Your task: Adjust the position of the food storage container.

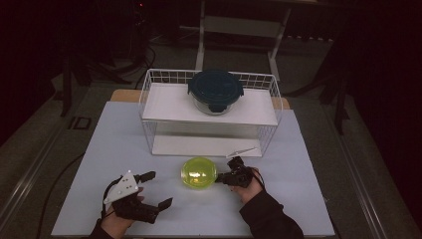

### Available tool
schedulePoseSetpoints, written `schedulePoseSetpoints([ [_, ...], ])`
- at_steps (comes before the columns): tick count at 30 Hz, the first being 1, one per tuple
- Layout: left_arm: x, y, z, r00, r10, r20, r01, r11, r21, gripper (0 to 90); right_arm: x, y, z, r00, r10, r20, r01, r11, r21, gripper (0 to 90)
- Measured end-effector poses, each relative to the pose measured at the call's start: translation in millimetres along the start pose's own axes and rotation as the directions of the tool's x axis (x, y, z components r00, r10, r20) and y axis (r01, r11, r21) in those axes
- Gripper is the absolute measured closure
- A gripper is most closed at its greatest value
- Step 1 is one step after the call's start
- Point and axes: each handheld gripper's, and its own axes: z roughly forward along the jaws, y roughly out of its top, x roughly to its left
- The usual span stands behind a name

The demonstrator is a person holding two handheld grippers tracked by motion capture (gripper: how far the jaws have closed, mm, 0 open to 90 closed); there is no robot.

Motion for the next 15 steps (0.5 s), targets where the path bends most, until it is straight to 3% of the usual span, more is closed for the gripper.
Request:
schedulePoseSetpoints([
  [9,0.1,-0.4,0.4,1.0,0.001,0.003,-0.001,1.0,0.003,0.0,6.4,1.3,8.2,0.9997,-0.008,-0.025,0.008,1.0,0.015,90.0],
  [15,0.9,0.0,-0.9,1.0,-0.003,0.001,0.003,1.0,-0.001,0.0,7.7,1.4,8.0,0.9997,-0.016,-0.016,0.017,1.0,0.014,89.9],
])
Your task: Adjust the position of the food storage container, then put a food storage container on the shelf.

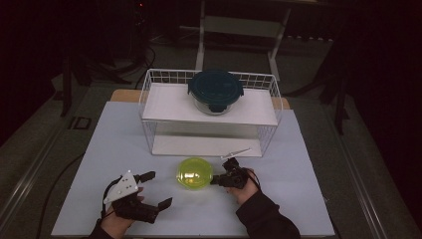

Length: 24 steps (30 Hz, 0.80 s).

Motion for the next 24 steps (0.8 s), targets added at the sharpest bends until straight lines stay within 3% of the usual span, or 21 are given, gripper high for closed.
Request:
schedulePoseSetpoints([
  [5,0.6,0.0,0.0,1.0,-0.003,-0.003,0.003,1.0,-0.003,0.0,-5.0,-5.9,-10.7,0.9986,-0.004,0.052,0.004,1.0,-0.001,83.6],
  [13,-2.0,2.1,3.2,0.9997,0.026,0.001,-0.026,0.9991,0.034,0.0,-6.5,-15.7,-36.9,0.9991,-0.001,0.044,0.003,0.999,-0.045,68.0],
  [15,-3.1,3.8,3.2,0.9993,0.037,-0.001,-0.037,0.9988,0.031,0.0,-5.3,-16.9,-43.9,0.999,-0.007,0.044,0.01,0.998,-0.067,59.9],
  [19,-3.2,8.0,4.2,0.9998,0.02,0.0,-0.02,0.9988,0.044,0.0,-1.6,-18.5,-57.1,0.9989,0.002,0.047,0.004,0.991,-0.13,43.0],
  [21,-2.3,11.1,4.8,1.0,0.006,0.002,-0.006,0.9986,0.053,0.0,0.9,-18.5,-62.7,0.9997,-0.004,0.025,0.008,0.987,-0.158,31.0],
  [24,-0.3,18.6,6.4,0.9998,-0.014,0.011,0.014,0.9976,0.068,0.0,5.7,-16.5,-70.3,0.9997,-0.022,0.008,0.023,0.981,-0.191,25.4],
])
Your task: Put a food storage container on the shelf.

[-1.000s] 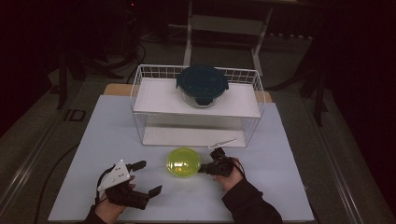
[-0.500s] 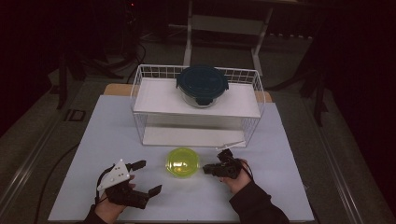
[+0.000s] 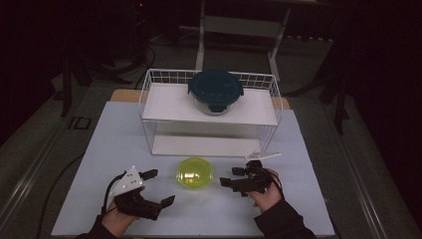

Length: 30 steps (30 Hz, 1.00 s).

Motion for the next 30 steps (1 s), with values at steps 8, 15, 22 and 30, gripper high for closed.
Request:
schedulePoseSetpoints([
  [8,14.7,24.2,7.5,0.995,-0.095,0.031,0.095,0.9955,0.007,0.0,11.0,17.1,-10.9,0.9988,-0.049,-0.01,0.048,0.994,-0.098,19.2],
  [15,32.2,34.7,25.7,0.9736,-0.222,0.054,0.218,0.9732,0.074,0.0,12.0,30.3,-6.8,0.9998,-0.017,-0.009,0.016,0.993,-0.114,17.7],
  [22,48.0,33.0,47.4,0.9319,-0.361,0.037,0.351,0.9221,0.164,0.0,8.8,33.0,14.5,0.9943,0.102,-0.031,-0.103,0.992,-0.066,18.1],
  [30,62.6,17.9,67.1,0.8302,-0.556,0.041,0.531,0.8111,0.245,11.8,-1.0,26.7,34.7,0.9691,0.24,-0.058,-0.239,0.971,0.012,37.7],
])
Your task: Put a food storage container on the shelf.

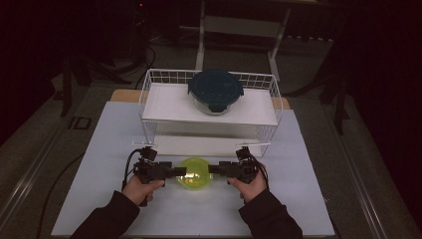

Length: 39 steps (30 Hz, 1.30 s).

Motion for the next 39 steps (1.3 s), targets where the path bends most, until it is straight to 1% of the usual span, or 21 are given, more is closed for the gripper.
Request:
schedulePoseSetpoints([
  [2,3.8,-0.8,3.5,1.0,-0.01,-0.001,0.01,0.9997,0.02,17.2,-3.5,-2.3,5.2,0.9995,0.033,0.0,-0.033,0.999,0.021,40.5],
  [3,5.8,-1.7,4.7,0.9998,-0.021,-0.006,0.021,0.9995,0.024,24.7,-5.1,-3.5,7.4,0.9988,0.048,0.004,-0.048,0.998,0.028,40.7],
  [5,10.4,-2.7,7.4,0.9985,-0.054,-0.001,0.054,0.9978,0.04,29.4,-8.1,-5.5,10.8,0.9974,0.071,0.009,-0.071,0.997,0.036,43.5],
  [6,11.5,-3.2,8.3,0.9984,-0.056,-0.004,0.056,0.9975,0.044,32.4,-9.6,-6.3,12.0,0.9966,0.081,0.012,-0.082,0.996,0.038,45.4],
  [7,12.4,-3.6,8.9,0.998,-0.063,-0.006,0.063,0.9968,0.048,34.6,-11.0,-7.1,13.0,0.9952,0.098,0.005,-0.098,0.994,0.041,47.6],
  [9,14.1,-4.1,10.4,0.997,-0.076,0.011,0.075,0.9949,0.067,39.7,-13.0,-8.3,15.1,0.9924,0.122,-0.016,-0.121,0.991,0.056,53.0],
  [10,14.3,-4.5,11.2,0.9969,-0.079,0.001,0.079,0.9942,0.073,43.4,-13.7,-9.1,15.7,0.9911,0.132,-0.017,-0.131,0.99,0.056,56.8],
  [12,15.9,-5.2,12.4,0.9952,-0.097,0.016,0.095,0.992,0.083,48.4,-15.0,-10.1,17.3,0.9871,0.155,-0.041,-0.152,0.986,0.073,60.7],
  [13,16.4,-5.4,12.7,0.9953,-0.096,0.011,0.095,0.9912,0.093,53.0,-15.5,-10.8,17.3,0.9845,0.169,-0.046,-0.165,0.983,0.074,65.0],
  [14,16.3,-5.6,13.0,0.9956,-0.094,0.001,0.093,0.9908,0.098,56.1,-15.9,-11.2,17.5,0.9822,0.181,-0.049,-0.177,0.981,0.075,65.9],
  [15,16.6,-5.9,13.1,0.995,-0.099,0.005,0.098,0.9894,0.107,60.8,-15.9,-11.5,17.5,0.9803,0.191,-0.049,-0.187,0.979,0.077,68.1],
  [16,16.8,-6.2,12.4,0.9954,-0.095,0.011,0.093,0.9901,0.105,64.2,-16.0,-11.9,17.1,0.9812,0.186,-0.051,-0.182,0.98,0.076,69.0],
  [17,16.4,-6.3,12.2,0.9966,-0.082,0.007,0.081,0.991,0.106,68.0,-15.6,-12.2,16.5,0.9848,0.168,-0.045,-0.164,0.984,0.072,70.4],
  [18,15.5,-6.7,11.6,0.997,-0.077,0.005,0.076,0.9913,0.107,69.2,-15.3,-12.1,16.3,0.9867,0.155,-0.047,-0.152,0.986,0.071,71.3],
  [19,15.5,-7.2,11.1,0.9964,-0.084,0.008,0.083,0.9908,0.107,71.8,-13.8,-12.3,16.0,0.9875,0.149,-0.052,-0.145,0.987,0.071,72.9],
  [22,14.6,-8.8,9.6,0.9972,-0.075,0.004,0.074,0.9914,0.109,73.3,-10.2,-13.1,14.7,0.989,0.14,-0.048,-0.136,0.988,0.068,74.3],
  [26,14.5,-11.0,7.6,0.9957,-0.093,0.006,0.091,0.9893,0.113,75.6,-7.2,-15.5,13.2,0.9864,0.15,-0.066,-0.146,0.987,0.065,76.7],
  [31,11.3,-15.4,5.8,0.9957,-0.092,-0.009,0.093,0.9872,0.13,78.1,-1.6,-17.6,10.4,0.9871,0.131,-0.091,-0.127,0.991,0.049,81.6],
  [32,10.2,-16.3,5.6,0.9961,-0.088,-0.013,0.089,0.9878,0.128,78.6,0.1,-17.6,9.2,0.9877,0.13,-0.087,-0.126,0.991,0.048,82.1],
  [34,8.0,-17.0,5.0,0.997,-0.076,-0.018,0.077,0.9892,0.124,79.1,4.8,-17.5,7.6,0.9935,0.094,-0.064,-0.091,0.995,0.049,82.2],
  [39,0.4,-15.5,2.2,0.998,-0.062,-0.013,0.064,0.9924,0.105,79.2,8.3,-16.5,1.4,0.9947,0.081,-0.063,-0.079,0.996,0.039,82.2],
])
